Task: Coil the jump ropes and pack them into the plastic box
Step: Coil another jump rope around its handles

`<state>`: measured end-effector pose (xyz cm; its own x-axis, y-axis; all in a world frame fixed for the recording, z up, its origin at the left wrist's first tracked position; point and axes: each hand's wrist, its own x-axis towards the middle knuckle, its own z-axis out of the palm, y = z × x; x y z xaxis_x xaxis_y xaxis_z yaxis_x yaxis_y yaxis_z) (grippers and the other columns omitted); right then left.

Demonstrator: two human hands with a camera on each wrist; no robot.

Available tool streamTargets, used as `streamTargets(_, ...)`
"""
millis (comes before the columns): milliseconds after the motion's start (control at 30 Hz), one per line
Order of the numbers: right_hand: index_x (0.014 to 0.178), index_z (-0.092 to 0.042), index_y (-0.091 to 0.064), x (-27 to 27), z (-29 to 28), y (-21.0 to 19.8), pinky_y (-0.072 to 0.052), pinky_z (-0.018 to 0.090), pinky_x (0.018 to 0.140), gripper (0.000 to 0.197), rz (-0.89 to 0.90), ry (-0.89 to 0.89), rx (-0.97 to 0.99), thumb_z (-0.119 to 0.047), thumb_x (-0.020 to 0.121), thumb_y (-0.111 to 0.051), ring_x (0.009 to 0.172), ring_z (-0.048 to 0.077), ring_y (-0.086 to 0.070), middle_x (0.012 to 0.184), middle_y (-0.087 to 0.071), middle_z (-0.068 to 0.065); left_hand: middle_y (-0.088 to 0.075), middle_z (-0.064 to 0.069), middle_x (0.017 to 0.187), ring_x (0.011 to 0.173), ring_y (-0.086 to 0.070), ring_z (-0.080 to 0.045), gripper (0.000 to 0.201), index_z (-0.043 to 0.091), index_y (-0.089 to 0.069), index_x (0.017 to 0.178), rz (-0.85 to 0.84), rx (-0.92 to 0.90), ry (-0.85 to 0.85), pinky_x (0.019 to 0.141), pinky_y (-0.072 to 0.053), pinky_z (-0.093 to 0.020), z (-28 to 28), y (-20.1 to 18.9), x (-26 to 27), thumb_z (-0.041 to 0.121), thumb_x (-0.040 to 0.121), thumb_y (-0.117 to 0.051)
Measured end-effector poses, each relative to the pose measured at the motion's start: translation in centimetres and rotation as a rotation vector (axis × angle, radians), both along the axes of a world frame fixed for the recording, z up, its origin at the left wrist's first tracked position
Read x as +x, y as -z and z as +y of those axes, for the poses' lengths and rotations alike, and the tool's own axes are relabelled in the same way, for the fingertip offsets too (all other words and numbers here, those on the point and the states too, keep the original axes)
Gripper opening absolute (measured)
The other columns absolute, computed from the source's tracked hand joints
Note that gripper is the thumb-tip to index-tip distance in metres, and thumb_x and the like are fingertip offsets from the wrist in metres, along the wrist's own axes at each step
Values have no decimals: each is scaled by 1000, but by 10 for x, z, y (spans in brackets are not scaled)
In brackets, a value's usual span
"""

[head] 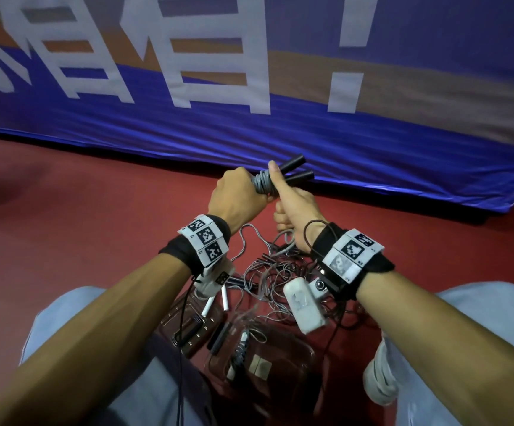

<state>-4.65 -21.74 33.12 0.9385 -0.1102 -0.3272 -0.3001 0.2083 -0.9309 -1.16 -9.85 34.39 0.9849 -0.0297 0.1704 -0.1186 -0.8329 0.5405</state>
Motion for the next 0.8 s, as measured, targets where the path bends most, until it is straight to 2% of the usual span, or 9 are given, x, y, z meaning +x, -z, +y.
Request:
streamTargets(167,80,-20,-52,2,-8,-4,-16,23,41,52,7,-86,43,-68,81,-72,40,7,-21,53,-24,-7,-63,-3,73,70,-62,-32,38,15,-67,79,-76,98,-8,61,-50,-36,0,-4,2,52,75,-76)
streamTargets(267,82,-15,-57,1,-9,-9,-19,23,42,57,-8,-124,-13,-72,84,-65,39,8,-23,50,-27,-7,-56,1,65,64,-58,-30,31,15,-65,78,-90,153,-17,58,-41,-33,1,-6,5,45,78,-73)
streamTargets(333,79,-14,-58,2,-4,-5,-25,22,40,60,-17,-115,-133,-73,91,-54,37,9,-29,49,-34,-6,-52,2,63,63,-57,-30,25,14,-62,76,-63,189,-15,58,-41,-32,0,-3,8,37,79,-70)
streamTargets(400,71,-17,-54,4,1,6,-32,25,45,57,-51,-120,-384,-67,97,-47,39,14,-40,50,-43,-5,-52,0,63,63,-56,-31,26,12,-58,73,5,191,-3,59,-41,-32,-2,1,10,36,81,-66)
streamTargets(467,72,-15,-56,3,2,13,-42,32,56,48,-76,-180,-592,-52,101,-49,50,22,-51,55,-51,-1,-53,-2,66,64,-55,-31,28,12,-55,73,73,205,8,61,-43,-32,-1,6,12,36,79,-66)
streamTargets(533,84,-3,-67,0,-2,14,-46,33,58,39,-72,-247,-641,-34,103,-52,51,22,-56,58,-58,3,-60,-5,72,66,-58,-31,23,13,-53,72,113,237,-15,63,-48,-33,3,10,16,30,78,-67)
streamTargets(633,82,-8,-72,-4,-9,3,-39,21,48,34,-103,-266,-660,-24,104,-52,39,8,-50,43,-55,-11,-63,-7,78,69,-60,-30,19,14,-50,71,140,288,-60,64,-50,-34,8,13,23,22,79,-66)
streamTargets(700,73,-13,-72,-3,-16,-4,-33,21,43,38,-140,-240,-686,-24,104,-52,31,0,-40,33,-46,-14,-59,-6,76,68,-58,-30,19,14,-51,73,130,331,-55,63,-48,-34,5,16,23,22,80,-66)
streamTargets(800,75,-6,-77,2,-29,-12,-26,21,39,40,-177,-201,-816,-30,101,-59,33,7,-34,39,-41,-10,-54,-5,75,68,-55,-29,16,13,-54,79,130,404,-9,62,-45,-33,-2,23,18,22,80,-66)
